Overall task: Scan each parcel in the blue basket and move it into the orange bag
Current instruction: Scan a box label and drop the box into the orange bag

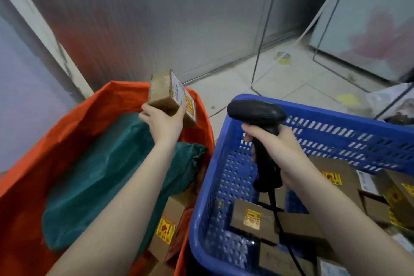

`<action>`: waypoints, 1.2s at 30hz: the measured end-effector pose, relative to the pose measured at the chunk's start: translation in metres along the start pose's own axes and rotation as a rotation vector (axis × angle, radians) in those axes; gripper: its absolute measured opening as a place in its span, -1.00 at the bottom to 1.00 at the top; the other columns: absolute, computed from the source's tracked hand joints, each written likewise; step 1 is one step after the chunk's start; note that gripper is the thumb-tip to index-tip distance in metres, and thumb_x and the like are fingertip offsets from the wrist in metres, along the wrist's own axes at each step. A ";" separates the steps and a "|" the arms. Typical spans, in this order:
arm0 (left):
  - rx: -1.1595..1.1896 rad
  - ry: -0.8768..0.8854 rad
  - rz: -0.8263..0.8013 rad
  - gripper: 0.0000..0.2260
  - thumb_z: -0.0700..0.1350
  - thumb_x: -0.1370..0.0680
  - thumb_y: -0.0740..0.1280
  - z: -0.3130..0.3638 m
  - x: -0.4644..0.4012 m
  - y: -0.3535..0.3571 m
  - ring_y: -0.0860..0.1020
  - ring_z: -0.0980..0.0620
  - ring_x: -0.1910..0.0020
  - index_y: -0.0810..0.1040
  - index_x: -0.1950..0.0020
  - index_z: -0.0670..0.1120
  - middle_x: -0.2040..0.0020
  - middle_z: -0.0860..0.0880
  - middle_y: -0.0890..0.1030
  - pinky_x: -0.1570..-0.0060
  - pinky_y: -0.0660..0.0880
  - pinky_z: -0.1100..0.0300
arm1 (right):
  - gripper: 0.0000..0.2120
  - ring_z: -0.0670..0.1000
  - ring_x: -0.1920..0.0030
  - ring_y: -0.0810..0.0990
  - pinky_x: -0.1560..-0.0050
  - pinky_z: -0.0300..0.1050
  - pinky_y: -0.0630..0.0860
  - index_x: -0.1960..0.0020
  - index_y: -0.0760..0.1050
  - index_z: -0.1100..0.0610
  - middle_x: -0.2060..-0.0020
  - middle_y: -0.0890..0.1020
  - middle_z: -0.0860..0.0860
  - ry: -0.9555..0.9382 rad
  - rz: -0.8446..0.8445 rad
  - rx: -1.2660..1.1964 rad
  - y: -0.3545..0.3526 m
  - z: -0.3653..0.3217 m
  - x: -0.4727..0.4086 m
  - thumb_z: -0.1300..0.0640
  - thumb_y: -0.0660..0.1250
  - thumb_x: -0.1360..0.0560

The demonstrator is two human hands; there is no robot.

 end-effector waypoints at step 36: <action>-0.153 0.155 -0.837 -0.29 0.11 -0.53 0.34 0.077 0.298 0.265 0.19 -0.06 -0.50 0.08 -0.56 -0.07 -0.55 -0.05 0.15 -0.43 0.23 -0.02 | -0.84 -0.04 0.49 0.57 0.39 -0.14 0.53 0.15 0.55 0.25 0.42 0.58 0.08 0.015 0.453 -0.026 -0.357 0.052 0.122 0.15 0.38 -0.49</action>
Point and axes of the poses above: each hand's wrist, its own x-axis away from the middle knuckle, its own y-axis out of the palm, z = x × y, the point moved 10 cm from there along -x, towards the middle knuckle
